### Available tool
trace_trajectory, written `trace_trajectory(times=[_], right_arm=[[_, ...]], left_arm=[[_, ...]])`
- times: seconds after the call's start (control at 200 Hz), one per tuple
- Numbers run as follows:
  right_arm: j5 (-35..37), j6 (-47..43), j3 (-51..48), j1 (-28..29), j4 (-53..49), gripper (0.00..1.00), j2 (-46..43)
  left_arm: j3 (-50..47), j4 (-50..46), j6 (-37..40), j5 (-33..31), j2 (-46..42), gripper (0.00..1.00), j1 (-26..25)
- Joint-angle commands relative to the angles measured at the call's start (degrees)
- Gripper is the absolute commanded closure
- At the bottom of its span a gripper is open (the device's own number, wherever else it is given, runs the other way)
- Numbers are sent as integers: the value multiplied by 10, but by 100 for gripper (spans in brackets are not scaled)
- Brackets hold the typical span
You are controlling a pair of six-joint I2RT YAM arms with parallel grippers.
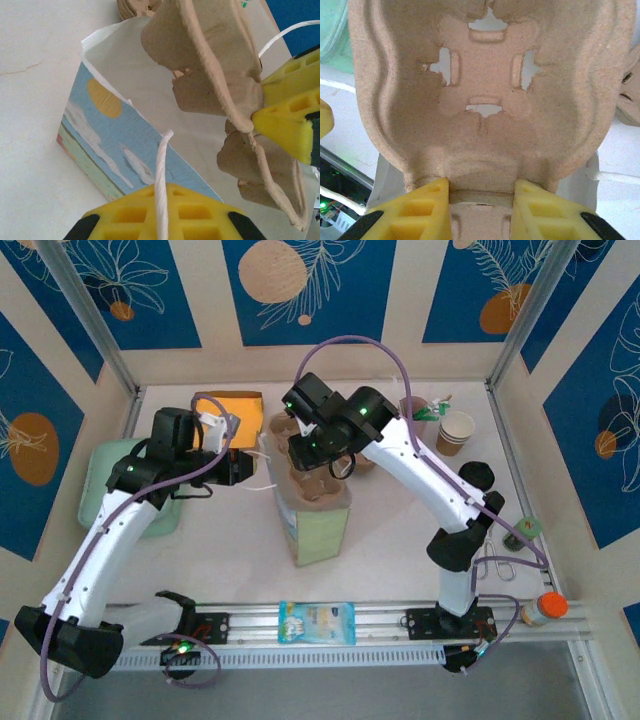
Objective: Pack the takeout coffee
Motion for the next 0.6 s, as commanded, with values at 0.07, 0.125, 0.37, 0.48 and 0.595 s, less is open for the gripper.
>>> trace_trajectory(times=[0.07,0.125,0.37,0.48,0.595], right_arm=[[41,7,17,13,-24,72,9],[46,8,19,17,-28,72,11],[58,18,16,40,-39,72,17],[67,26,9,46,-42,73,18],[68,31,8,56,-45,73,17]], left_arm=[[-6,7,-8,15,-18,92,-7],[-6,6,-8,15,-18,92,-7],[-17,17,-14,18,-22,92,-7],[-17,16,-14,16,-23,92,-7],[-17,15,-14,17,-24,90,-7]])
